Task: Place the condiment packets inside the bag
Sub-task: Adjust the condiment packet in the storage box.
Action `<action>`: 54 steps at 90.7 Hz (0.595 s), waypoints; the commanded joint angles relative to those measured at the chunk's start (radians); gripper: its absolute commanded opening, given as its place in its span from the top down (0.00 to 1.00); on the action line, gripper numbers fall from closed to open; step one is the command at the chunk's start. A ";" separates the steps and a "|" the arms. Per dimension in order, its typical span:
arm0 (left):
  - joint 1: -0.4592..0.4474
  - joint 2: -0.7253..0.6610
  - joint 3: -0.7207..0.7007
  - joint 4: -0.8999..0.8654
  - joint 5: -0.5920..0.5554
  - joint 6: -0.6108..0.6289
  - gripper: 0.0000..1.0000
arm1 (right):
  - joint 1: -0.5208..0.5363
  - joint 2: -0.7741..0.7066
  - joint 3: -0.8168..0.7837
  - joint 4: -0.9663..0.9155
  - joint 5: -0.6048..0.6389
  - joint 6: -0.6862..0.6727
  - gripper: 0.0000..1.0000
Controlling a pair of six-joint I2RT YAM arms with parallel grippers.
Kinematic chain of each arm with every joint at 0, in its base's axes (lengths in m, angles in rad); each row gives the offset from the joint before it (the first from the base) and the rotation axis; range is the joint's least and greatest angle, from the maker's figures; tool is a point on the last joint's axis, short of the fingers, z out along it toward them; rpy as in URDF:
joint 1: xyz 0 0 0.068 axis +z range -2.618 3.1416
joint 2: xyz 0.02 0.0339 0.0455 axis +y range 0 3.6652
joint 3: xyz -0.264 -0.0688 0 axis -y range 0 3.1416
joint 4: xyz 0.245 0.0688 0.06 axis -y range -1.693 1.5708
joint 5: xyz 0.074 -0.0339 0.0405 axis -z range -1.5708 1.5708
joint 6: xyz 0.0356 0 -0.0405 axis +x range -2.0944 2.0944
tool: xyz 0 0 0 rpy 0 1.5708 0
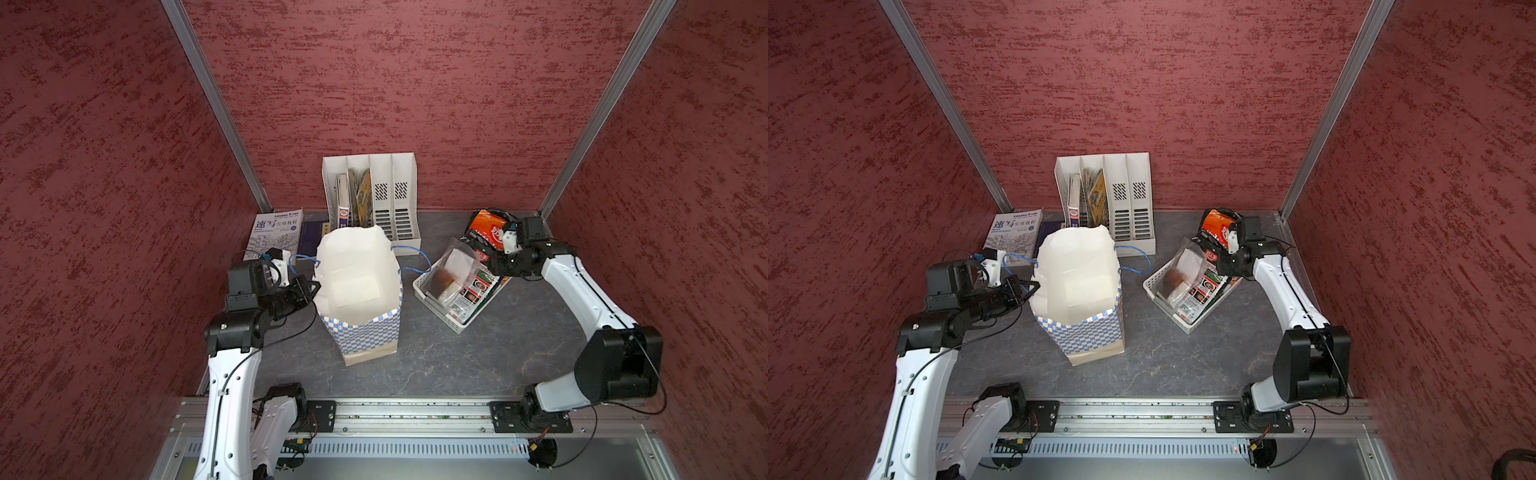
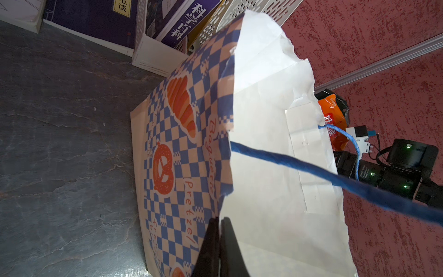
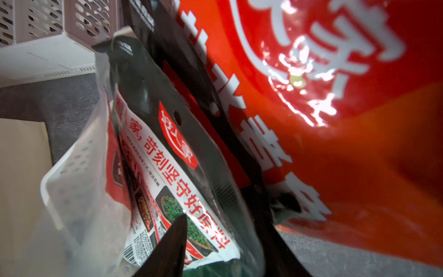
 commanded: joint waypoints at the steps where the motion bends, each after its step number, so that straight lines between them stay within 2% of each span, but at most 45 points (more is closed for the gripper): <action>1: 0.009 0.003 0.002 0.022 -0.001 0.018 1.00 | -0.005 -0.016 -0.013 0.049 0.010 0.000 0.63; 10: 0.009 0.005 0.001 0.023 0.000 0.015 1.00 | -0.005 -0.050 -0.034 0.084 -0.003 -0.018 0.78; 24: 0.008 0.005 0.000 0.026 -0.004 0.013 1.00 | -0.005 -0.123 -0.082 0.155 -0.148 -0.030 1.00; 31: 0.008 0.006 -0.001 0.026 -0.005 0.010 1.00 | -0.006 -0.155 -0.090 0.169 -0.172 -0.017 1.00; 54: 0.008 0.012 -0.001 0.027 -0.007 0.020 1.00 | -0.006 -0.337 -0.062 0.170 -0.092 -0.078 1.00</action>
